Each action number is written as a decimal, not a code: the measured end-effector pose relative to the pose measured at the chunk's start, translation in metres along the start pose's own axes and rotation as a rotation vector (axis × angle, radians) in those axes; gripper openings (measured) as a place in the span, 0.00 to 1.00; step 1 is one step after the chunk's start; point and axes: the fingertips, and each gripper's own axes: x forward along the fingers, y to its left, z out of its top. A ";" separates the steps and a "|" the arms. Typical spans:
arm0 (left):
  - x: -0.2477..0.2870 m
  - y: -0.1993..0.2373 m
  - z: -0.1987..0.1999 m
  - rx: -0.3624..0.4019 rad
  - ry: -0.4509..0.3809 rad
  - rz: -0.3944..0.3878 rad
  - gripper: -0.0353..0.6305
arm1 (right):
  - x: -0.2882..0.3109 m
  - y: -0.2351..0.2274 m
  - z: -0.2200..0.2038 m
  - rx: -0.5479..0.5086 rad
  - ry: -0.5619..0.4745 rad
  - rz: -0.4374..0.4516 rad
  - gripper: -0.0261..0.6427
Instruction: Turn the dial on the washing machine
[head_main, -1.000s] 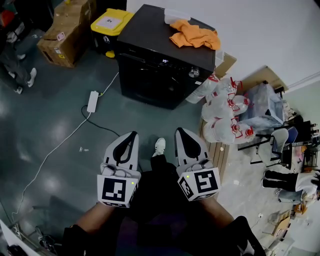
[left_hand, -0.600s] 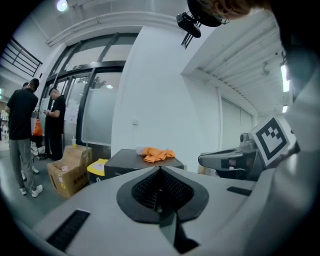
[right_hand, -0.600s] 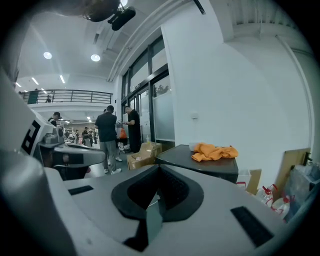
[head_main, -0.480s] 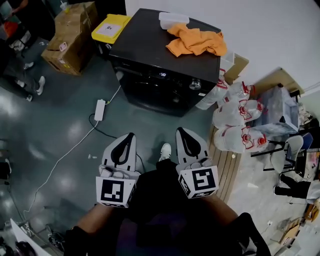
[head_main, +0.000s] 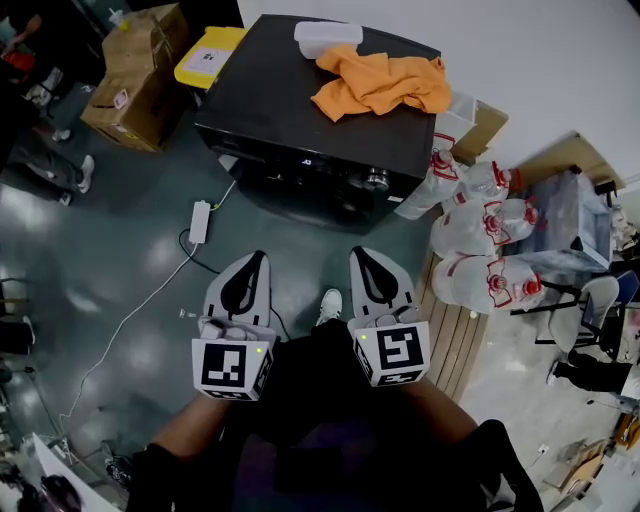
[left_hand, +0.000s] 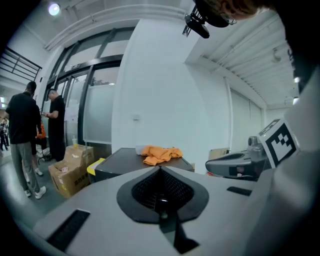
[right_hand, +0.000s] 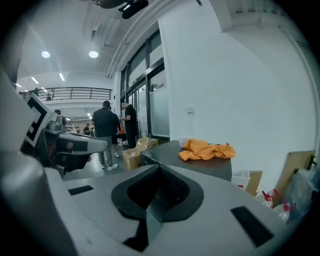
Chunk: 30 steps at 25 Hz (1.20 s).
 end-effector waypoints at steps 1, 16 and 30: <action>0.006 -0.003 0.000 0.001 0.003 0.002 0.07 | 0.002 -0.006 -0.001 0.000 0.002 0.001 0.06; 0.060 -0.021 -0.029 0.026 0.097 -0.002 0.07 | 0.023 -0.058 -0.036 0.003 0.068 -0.043 0.22; 0.116 0.012 -0.045 0.037 0.127 -0.070 0.39 | 0.063 -0.086 -0.062 0.064 0.123 -0.195 0.49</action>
